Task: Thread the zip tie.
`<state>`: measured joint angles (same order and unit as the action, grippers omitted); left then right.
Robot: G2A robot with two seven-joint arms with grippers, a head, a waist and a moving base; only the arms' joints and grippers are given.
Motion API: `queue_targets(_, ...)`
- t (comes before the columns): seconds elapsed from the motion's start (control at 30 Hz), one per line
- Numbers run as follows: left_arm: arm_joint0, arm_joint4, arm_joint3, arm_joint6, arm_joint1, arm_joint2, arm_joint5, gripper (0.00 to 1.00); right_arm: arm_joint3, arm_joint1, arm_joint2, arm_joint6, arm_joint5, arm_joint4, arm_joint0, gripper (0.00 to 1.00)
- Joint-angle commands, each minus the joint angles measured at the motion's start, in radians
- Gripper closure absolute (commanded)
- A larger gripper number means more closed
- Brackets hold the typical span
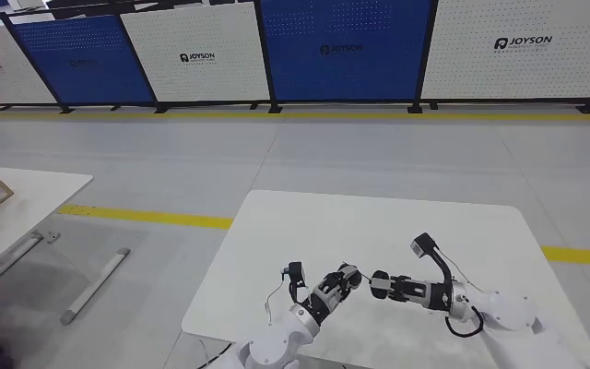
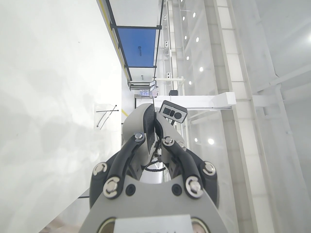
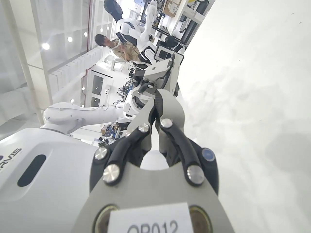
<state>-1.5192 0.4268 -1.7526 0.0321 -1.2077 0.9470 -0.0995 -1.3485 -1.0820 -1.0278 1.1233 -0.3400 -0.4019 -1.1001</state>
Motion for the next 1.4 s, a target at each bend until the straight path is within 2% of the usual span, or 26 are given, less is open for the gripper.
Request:
queue_targets(0.0,0.002,-0.001,0.003,-0.005,-0.001,0.001,0.006,0.79,-0.001,-0.002,-0.008,0.005,0.0,0.005,-0.003,1.0)
queue_targets(0.03,0.003,-0.005,0.004,-0.006,-0.001,0.001,0.01,0.31,-0.002,-0.003,-0.011,0.008,0.0,0.008,-0.004,1.0)
queue_targets(0.07,0.004,-0.008,0.004,-0.004,-0.001,0.001,0.015,0.0,-0.003,-0.003,-0.016,0.011,0.0,0.011,-0.006,1.0)
queue_targets(0.17,0.001,-0.015,0.004,0.006,-0.004,0.001,-0.004,0.0,-0.009,-0.003,-0.04,0.028,0.0,0.019,-0.012,1.0)
queue_targets(0.33,0.001,-0.015,0.004,0.006,-0.004,0.001,-0.004,0.0,-0.01,0.002,-0.086,0.125,0.0,0.026,-0.011,1.0)
queue_targets(0.5,0.0,-0.016,0.006,-0.001,-0.004,-0.003,0.0,0.0,-0.01,0.002,-0.089,0.131,0.0,0.026,-0.01,1.0)
queue_targets(0.53,0.001,-0.007,0.008,-0.014,-0.005,-0.006,0.004,0.0,-0.01,0.002,-0.089,0.131,0.0,0.026,-0.01,1.0)
queue_targets(0.63,0.016,0.03,0.028,-0.13,-0.002,-0.008,0.027,0.0,-0.024,0.001,-0.083,0.126,0.003,0.027,-0.015,1.0)
queue_targets(0.7,0.023,0.073,0.042,-0.22,0.003,0.014,0.035,0.0,-0.03,0.002,-0.079,0.145,0.003,0.024,-0.008,1.0)
queue_targets(0.77,0.021,0.104,0.042,-0.259,0.007,0.038,0.014,0.0,-0.027,0.002,-0.069,0.179,0.015,0.026,0.01,1.0)
queue_targets(0.83,0.014,0.139,0.043,-0.273,0.008,0.056,-0.023,0.0,-0.005,-0.002,-0.049,0.209,0.053,0.021,0.042,1.0)
queue_targets(1.17,0.015,0.138,0.042,-0.273,0.008,0.055,-0.024,0.0,0.003,-0.004,-0.044,0.21,0.058,0.015,0.051,1.0)
queue_targets(1.23,0.022,0.088,0.049,-0.28,0.008,0.05,-0.043,0.0,0.003,-0.004,-0.044,0.21,0.058,0.015,0.051,1.0)
queue_targets(1.33,0.024,-0.011,0.067,-0.268,0.008,0.038,-0.109,0.0,0.003,-0.004,-0.044,0.21,0.058,0.015,0.051,1.0)
queue_targets(1.37,0.02,-0.023,0.075,-0.266,0.007,0.031,-0.15,0.0,0.003,-0.004,-0.044,0.21,0.058,0.015,0.051,1.0)
